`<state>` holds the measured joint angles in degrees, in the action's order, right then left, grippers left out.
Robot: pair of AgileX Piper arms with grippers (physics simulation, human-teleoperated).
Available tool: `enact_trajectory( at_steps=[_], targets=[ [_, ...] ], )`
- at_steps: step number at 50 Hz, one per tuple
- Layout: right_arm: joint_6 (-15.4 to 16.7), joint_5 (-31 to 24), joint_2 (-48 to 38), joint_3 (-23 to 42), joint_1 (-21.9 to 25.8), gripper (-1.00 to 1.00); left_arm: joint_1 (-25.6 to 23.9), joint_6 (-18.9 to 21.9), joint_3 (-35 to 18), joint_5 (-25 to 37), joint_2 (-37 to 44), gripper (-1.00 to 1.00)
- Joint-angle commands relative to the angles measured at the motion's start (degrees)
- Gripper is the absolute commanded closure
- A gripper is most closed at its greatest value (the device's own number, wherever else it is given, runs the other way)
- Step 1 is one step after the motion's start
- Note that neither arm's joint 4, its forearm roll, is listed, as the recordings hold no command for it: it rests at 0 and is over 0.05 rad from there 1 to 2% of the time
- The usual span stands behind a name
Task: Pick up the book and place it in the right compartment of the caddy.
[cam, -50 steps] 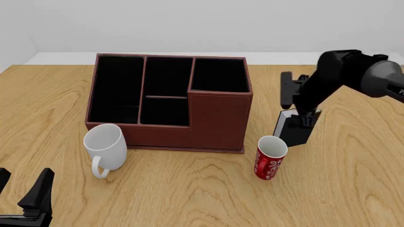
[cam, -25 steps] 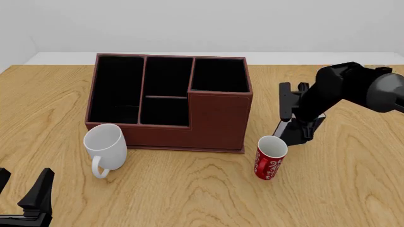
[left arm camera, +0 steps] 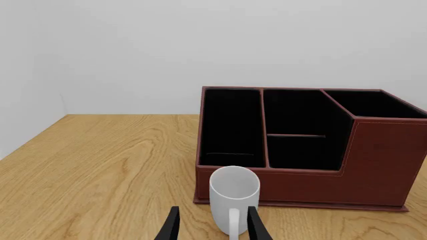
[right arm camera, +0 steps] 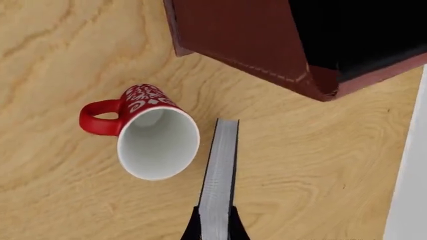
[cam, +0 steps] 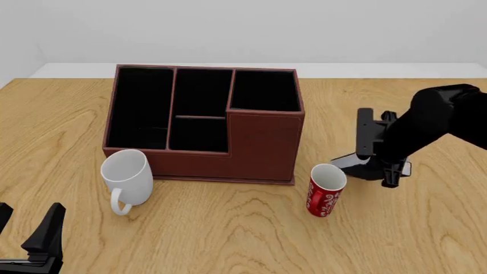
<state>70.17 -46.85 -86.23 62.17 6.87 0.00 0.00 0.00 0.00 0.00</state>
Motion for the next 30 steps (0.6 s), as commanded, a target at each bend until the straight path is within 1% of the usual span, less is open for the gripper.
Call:
enact_trajectory(
  at_steps=[1, 5, 8, 12, 23, 26, 29, 30],
  targets=[
    [0.0, -4.8, 3.5, 0.1, -1.4, 1.0, 0.0, 0.0, 0.0, 0.0, 0.0, -1.0],
    [0.9, -6.0, 4.1, 1.5, -2.3, 1.0, 0.0, 0.0, 0.0, 0.0, 0.0, -1.0],
    [0.9, -6.7, 4.7, 2.7, -2.4, 1.0, 0.0, 0.0, 0.0, 0.0, 0.0, -1.0],
    [-0.8, -7.7, 5.9, 5.2, -1.0, 1.0, 0.0, 0.0, 0.0, 0.0, 0.0, -1.0],
    [-0.8, -10.7, 8.5, 8.8, -0.9, 1.0, 0.0, 0.0, 0.0, 0.0, 0.0, -1.0],
    [-1.5, -11.7, 9.2, 10.9, -0.3, 1.0, 0.0, 0.0, 0.0, 0.0, 0.0, -1.0],
    [-1.4, -12.3, 9.8, 11.4, -0.3, 1.0, 0.0, 0.0, 0.0, 0.0, 0.0, -1.0],
    [-2.1, -12.4, 10.2, 12.5, 0.4, 1.0, 0.0, 0.0, 0.0, 0.0, 0.0, -1.0]
  ],
)
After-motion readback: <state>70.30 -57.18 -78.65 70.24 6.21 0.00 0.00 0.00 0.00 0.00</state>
